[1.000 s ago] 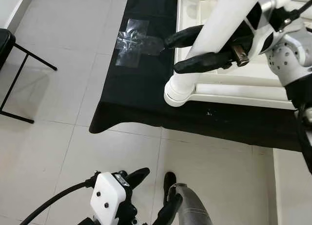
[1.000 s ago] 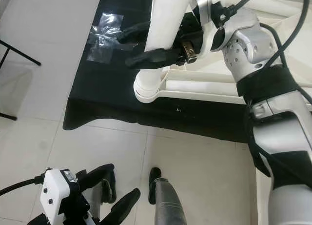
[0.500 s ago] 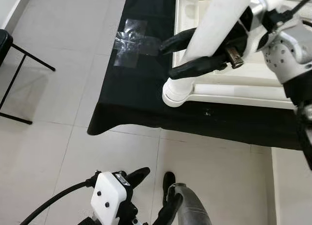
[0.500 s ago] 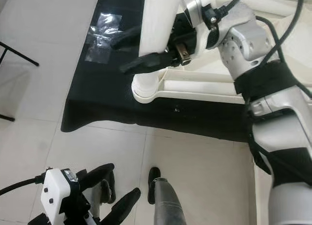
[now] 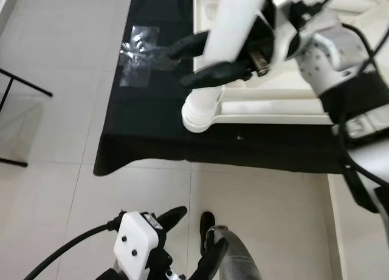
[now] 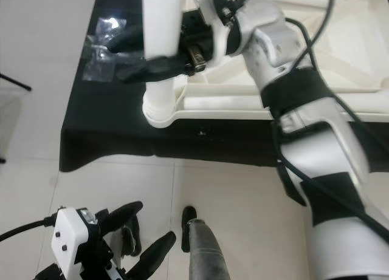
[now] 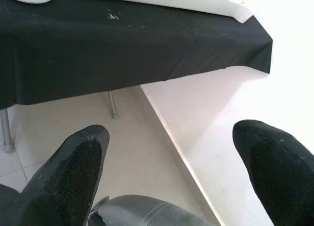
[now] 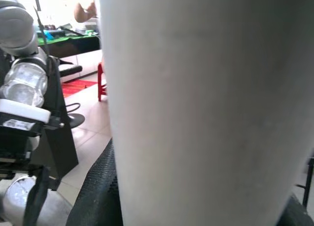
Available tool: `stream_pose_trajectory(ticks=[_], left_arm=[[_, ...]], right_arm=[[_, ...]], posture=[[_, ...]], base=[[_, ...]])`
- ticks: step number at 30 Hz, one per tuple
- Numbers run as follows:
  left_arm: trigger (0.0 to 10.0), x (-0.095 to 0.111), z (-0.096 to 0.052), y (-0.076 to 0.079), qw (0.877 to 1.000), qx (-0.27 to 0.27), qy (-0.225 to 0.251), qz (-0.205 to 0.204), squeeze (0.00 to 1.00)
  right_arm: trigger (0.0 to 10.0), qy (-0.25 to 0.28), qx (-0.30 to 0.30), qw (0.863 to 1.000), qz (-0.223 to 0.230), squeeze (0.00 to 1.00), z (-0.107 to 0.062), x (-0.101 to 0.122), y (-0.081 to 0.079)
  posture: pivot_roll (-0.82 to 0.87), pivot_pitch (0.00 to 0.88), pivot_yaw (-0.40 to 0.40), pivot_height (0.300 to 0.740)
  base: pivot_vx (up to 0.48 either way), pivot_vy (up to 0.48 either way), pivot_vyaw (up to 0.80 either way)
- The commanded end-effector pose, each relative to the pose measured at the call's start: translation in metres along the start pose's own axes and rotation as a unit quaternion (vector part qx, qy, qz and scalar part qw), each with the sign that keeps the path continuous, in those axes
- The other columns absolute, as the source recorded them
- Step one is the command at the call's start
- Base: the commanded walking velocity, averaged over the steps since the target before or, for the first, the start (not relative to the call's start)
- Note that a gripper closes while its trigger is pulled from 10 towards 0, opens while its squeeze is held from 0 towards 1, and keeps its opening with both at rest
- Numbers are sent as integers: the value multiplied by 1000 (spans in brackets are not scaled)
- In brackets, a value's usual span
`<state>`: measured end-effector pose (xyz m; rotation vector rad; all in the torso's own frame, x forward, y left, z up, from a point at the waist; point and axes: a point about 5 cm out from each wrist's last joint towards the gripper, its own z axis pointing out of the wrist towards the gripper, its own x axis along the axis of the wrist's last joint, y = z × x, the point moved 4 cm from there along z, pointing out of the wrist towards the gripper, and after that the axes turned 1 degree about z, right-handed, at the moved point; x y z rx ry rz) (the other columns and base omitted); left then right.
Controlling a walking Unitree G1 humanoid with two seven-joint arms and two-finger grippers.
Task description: Building children table
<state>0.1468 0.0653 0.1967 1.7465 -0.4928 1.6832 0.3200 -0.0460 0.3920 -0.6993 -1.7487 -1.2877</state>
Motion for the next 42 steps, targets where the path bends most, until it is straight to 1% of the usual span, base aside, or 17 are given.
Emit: stream_pose_trajectory(ticks=[1,8,16,27,30,33,35,36,37,39,42], left_arm=[[10000,-4,-3,5,1000,-7,-14,-15,0],[10000,-4,-3,4,1000,-6,-14,-14,0],[10000,-4,-2,4,1000,-6,-16,-13,0],[10000,-5,-2,4,1000,-5,-18,-11,0],[10000,-5,-2,4,1000,-5,-17,-12,0],[10000,-4,-2,4,1000,-5,-17,-11,0],[10000,-4,-2,4,1000,-5,-17,-11,0],[10000,-4,-1,4,1000,-5,-17,-11,0],[10000,-4,-1,4,1000,-5,-17,-11,0],[10000,-4,-1,4,1000,-5,-17,-11,0],[10000,-3,-1,3,1000,-4,-16,-10,0]], right_arm=[[10000,-77,-44,995,48,0,-11,-44,-1],[10000,-76,-45,995,47,0,-12,-45,-1],[10000,-60,-29,997,37,0,-18,-49,-12],[10000,-56,-18,998,30,0,-12,-48,-13],[10000,-62,-16,998,26,0,-11,-48,-13],[10000,-84,-3,996,19,0,-9,-51,-16],[10000,-84,-3,996,19,0,-9,-51,-16],[10000,-96,6,995,18,0,-8,-51,-18],[10000,-96,6,995,18,0,-8,-51,-18],[10000,-102,23,994,17,0,-5,-48,-21],[10000,-111,32,993,13,0,-1,-46,-19]], posture=[[86,559,-77,740],[86,555,-77,740],[89,551,-70,740],[91,539,-67,740],[90,537,-68,740],[90,536,-70,740],[90,536,-70,740],[86,537,-73,740],[86,537,-73,740],[84,537,-75,740],[83,536,-78,740]], base=[[0,0,0],[0,0,0],[0,0,0],[0,0,0],[0,0,0],[0,0,0],[0,0,0],[0,0,0],[0,0,0],[0,0,0],[0,0,0]])
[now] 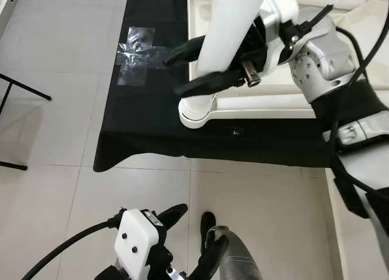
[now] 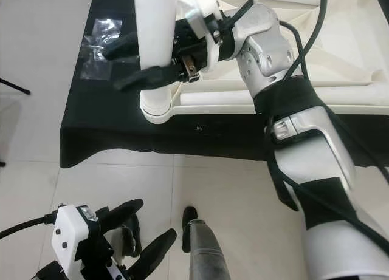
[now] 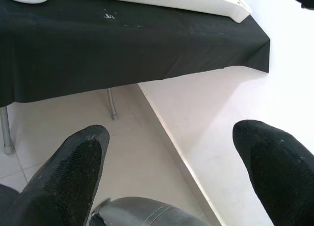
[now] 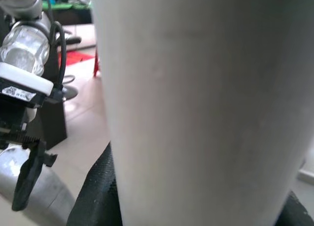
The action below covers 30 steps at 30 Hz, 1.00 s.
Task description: Building children table
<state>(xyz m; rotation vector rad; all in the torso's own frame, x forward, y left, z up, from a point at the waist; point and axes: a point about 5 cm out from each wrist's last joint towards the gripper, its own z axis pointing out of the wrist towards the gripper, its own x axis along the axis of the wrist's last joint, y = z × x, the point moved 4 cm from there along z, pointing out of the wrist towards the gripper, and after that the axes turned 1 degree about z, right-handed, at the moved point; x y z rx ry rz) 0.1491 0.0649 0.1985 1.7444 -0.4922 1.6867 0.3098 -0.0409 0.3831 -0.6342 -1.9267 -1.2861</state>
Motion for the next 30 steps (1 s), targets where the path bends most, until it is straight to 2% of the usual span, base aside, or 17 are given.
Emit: stream_pose_trajectory(ticks=[1,13,21,25,30], left_arm=[[10000,-5,-3,4,1000,-4,-17,-10,0],[10000,-5,-1,4,1000,-2,-14,-10,0],[10000,-4,-1,4,1000,-2,-14,-11,0],[10000,-4,-1,4,1000,-1,-13,-10,0],[10000,-4,0,4,1000,-1,-13,-10,0]], right_arm=[[10000,-61,5,995,74,0,-5,-43,-14],[10000,-45,11,995,86,0,9,-42,-5],[10000,-39,-48,991,121,0,8,-53,11],[10000,-45,-75,988,129,0,8,-58,15],[10000,-43,-75,988,130,0,8,-59,15]], posture=[[83,536,-78,740],[80,538,-88,740],[74,539,-91,740],[74,538,-91,740],[74,538,-91,740]], base=[[0,0,0],[0,0,0],[0,0,0],[0,0,0],[0,0,0]])
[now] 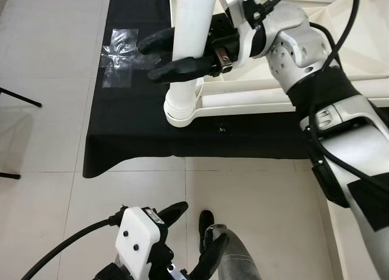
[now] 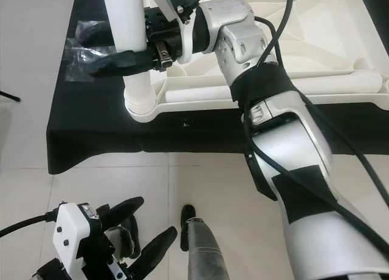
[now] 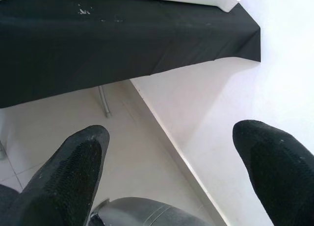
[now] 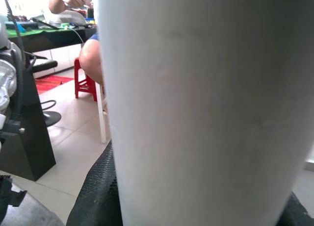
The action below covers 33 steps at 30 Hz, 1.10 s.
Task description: Building children table
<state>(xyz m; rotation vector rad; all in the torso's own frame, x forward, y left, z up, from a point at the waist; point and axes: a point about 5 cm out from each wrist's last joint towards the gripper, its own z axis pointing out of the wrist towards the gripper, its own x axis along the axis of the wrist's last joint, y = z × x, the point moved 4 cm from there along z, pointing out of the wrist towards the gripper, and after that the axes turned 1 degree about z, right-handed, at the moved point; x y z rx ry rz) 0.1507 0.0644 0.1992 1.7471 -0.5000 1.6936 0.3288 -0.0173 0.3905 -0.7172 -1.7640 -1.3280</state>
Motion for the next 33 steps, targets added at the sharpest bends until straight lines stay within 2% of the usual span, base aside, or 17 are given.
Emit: stream_pose_trajectory(ticks=[1,8,10,11,12,13,14,15,16,17,18,19,21,25,26,32,33], left_arm=[[10000,-4,-2,5,1000,-3,-13,-15,0],[10000,-4,-1,4,1000,-1,-14,-13,0],[10000,-5,-1,4,1000,1,-15,-13,0],[10000,-5,-1,4,1000,1,-15,-13,0],[10000,-6,-1,4,1000,5,-15,-12,0],[10000,-7,-1,4,1000,8,-16,-11,0],[10000,-8,0,3,1000,12,-18,-7,0],[10000,-9,1,2,1000,14,-19,-5,0],[10000,-11,2,-1,1000,16,-22,-1,0],[10000,-11,2,-1,1000,16,-22,-1,0],[10000,-14,2,-4,1000,18,-24,1,0],[10000,-14,2,-4,1000,18,-24,1,0],[10000,-20,5,-12,999,21,-27,7,0],[10000,-23,8,-19,999,25,-26,13,0],[10000,-25,10,-23,999,29,-25,18,0],[10000,-30,18,-41,998,53,-19,21,0],[10000,-29,20,-53,997,77,-15,20,0]], right_arm=[[10000,-78,-34,993,76,0,-11,-53,-6],[10000,-75,-46,993,78,0,-12,-55,-4],[10000,-81,-117,986,83,0,-12,-63,5],[10000,-81,-117,986,83,0,-12,-63,5],[10000,-65,-327,935,123,0,-23,-78,32],[10000,-52,-464,864,186,0,-36,-97,34],[10000,-39,-547,805,228,0,-44,-111,22],[10000,-33,-589,767,251,0,-49,-118,10],[10000,-15,-605,752,259,0,-47,-120,-1],[10000,-15,-605,752,259,0,-47,-120,-1],[10000,-3,-622,739,258,0,-47,-120,-7],[10000,-3,-622,739,258,0,-47,-120,-7],[10000,17,-645,720,254,0,-45,-121,-11],[10000,20,-647,721,248,0,-44,-122,-11],[10000,22,-644,727,235,0,-43,-119,-9],[10000,65,-656,722,209,0,-42,-88,-6],[10000,98,-645,732,198,0,-43,-75,-5]], posture=[[74,538,-91,740],[71,534,-90,740],[48,531,-113,740],[48,531,-113,740],[30,500,-150,740],[42,487,-143,740],[59,477,-139,740],[60,474,-135,740],[62,460,-118,740],[62,460,-118,740],[58,442,-112,740],[58,442,-112,740],[66,400,-99,740],[72,365,-99,740],[72,349,-100,740],[78,286,-102,740],[79,255,-97,740]], base=[[0,0,0],[0,0,0],[0,0,0],[0,0,0],[0,0,0],[0,0,0],[0,0,0],[0,0,0],[0,0,0],[0,0,0],[0,0,0],[0,0,0],[0,0,0],[0,0,0],[0,0,0],[0,0,0],[0,0,0]])
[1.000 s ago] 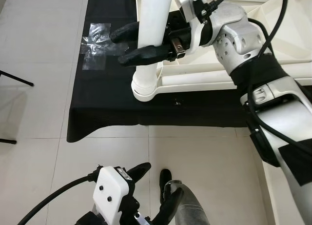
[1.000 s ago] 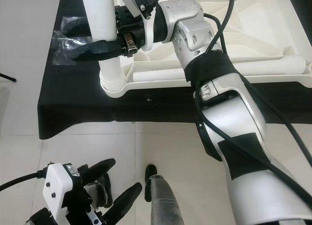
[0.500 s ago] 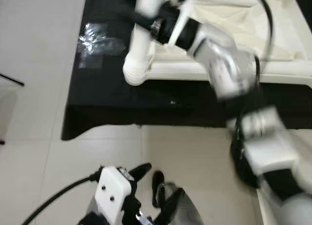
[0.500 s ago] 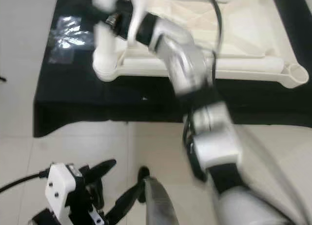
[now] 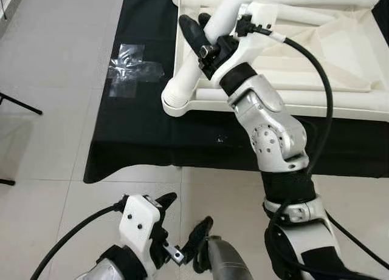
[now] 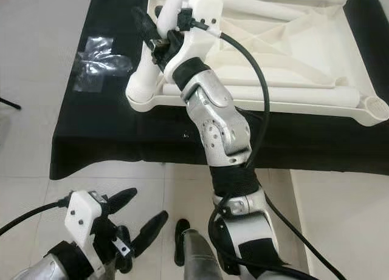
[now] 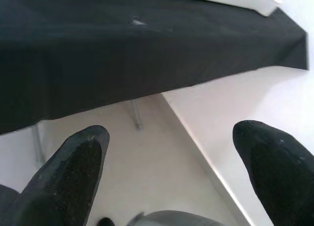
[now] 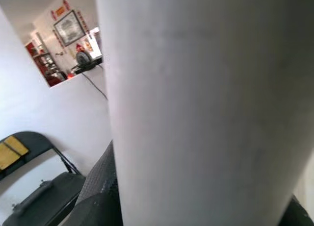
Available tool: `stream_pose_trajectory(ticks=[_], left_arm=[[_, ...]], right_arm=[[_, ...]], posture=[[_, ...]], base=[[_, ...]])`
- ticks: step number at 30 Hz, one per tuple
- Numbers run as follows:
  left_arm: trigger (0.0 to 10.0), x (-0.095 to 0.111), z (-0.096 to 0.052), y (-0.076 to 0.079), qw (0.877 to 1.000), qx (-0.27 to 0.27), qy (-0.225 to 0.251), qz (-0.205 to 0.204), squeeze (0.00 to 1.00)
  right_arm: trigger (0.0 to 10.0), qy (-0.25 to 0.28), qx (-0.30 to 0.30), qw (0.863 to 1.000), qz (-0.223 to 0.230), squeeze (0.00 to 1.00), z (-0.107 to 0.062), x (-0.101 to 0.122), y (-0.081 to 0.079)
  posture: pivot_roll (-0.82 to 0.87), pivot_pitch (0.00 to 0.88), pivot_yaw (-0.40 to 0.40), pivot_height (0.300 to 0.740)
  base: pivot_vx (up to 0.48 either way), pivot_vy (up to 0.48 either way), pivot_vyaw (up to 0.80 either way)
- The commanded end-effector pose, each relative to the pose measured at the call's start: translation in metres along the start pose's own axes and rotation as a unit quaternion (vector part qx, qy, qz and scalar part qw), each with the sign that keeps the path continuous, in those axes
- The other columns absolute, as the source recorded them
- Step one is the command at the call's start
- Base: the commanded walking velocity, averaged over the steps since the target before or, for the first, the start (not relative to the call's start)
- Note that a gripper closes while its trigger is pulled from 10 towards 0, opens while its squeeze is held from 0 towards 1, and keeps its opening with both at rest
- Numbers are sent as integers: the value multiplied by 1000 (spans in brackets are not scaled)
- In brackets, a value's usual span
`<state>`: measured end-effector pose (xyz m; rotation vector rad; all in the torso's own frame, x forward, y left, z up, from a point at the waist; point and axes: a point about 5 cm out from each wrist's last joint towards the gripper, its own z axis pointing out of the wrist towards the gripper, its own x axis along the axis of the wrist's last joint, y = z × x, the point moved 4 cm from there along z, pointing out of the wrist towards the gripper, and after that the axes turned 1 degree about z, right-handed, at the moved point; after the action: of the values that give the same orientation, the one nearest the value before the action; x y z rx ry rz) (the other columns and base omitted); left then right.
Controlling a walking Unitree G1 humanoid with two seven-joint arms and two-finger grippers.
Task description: Building children table
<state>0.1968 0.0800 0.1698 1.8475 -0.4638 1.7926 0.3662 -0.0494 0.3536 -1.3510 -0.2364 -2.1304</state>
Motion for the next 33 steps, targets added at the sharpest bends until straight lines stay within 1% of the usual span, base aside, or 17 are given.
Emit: stream_pose_trajectory(ticks=[1,2,4,7,10,12,13,15,16,18,20,22,24,27,29,31,33], left_arm=[[10000,-7,-1,-5,1000,14,-11,-9,0],[10000,0,4,-31,998,62,11,0,0],[10000,0,4,-31,998,62,11,0,0],[10000,38,10,-75,990,116,73,36,0],[10000,57,12,-85,987,120,100,45,0],[10000,114,21,-95,978,90,170,85,0],[10000,134,23,-95,974,75,191,98,0],[10000,165,29,-87,967,28,224,121,0],[10000,165,29,-87,967,28,224,121,0],[10000,192,35,-73,959,-26,254,122,0],[10000,215,40,-57,950,-86,275,121,0],[10000,224,42,-50,944,-113,284,122,0],[10000,244,47,-32,927,-182,296,137,0],[10000,257,55,-24,918,-213,298,152,0],[10000,265,62,-21,915,-225,297,157,0],[10000,265,62,-21,915,-225,297,157,0],[10000,270,75,-22,918,-213,288,170,0]], right_arm=[[10000,-43,-30,999,1,0,-8,-20,16],[10000,4,12,1000,22,0,-10,4,13],[10000,4,12,1000,22,0,-10,4,13],[10000,69,63,994,65,0,-18,43,23],[10000,81,65,992,70,0,-21,50,29],[10000,99,47,991,77,0,-25,58,44],[10000,103,41,991,79,0,-25,60,48],[10000,76,55,996,14,0,-25,50,41],[10000,76,55,996,14,0,-25,50,41],[10000,6,112,990,-88,0,-29,23,23],[10000,-52,148,978,-135,0,-33,-1,14],[10000,-72,156,975,-143,0,-34,-9,13],[10000,-99,160,964,-189,0,-33,-19,12],[10000,-107,167,953,-229,0,-30,-22,10],[10000,-109,179,944,-253,0,-29,-26,3],[10000,-109,179,944,-253,0,-29,-26,3],[10000,-107,194,938,-265,0,-28,-30,-6]], posture=[[79,255,-97,740],[73,223,-92,740],[73,223,-92,740],[68,187,-88,740],[73,164,-86,740],[75,123,-72,740],[75,123,-72,740],[71,100,-65,740],[71,100,-65,740],[74,86,-65,740],[76,69,-68,740],[76,69,-68,740],[78,45,-69,740],[78,31,-65,740],[75,16,-62,740],[75,16,-62,740],[70,3,-56,740]], base=[[0,0,0],[0,0,0],[0,0,0],[0,0,0],[0,0,0],[0,0,0],[0,0,0],[0,0,0],[0,0,0],[0,0,0],[0,0,0],[0,0,0],[0,0,0],[0,0,0],[0,0,0],[0,0,0],[0,0,0]])
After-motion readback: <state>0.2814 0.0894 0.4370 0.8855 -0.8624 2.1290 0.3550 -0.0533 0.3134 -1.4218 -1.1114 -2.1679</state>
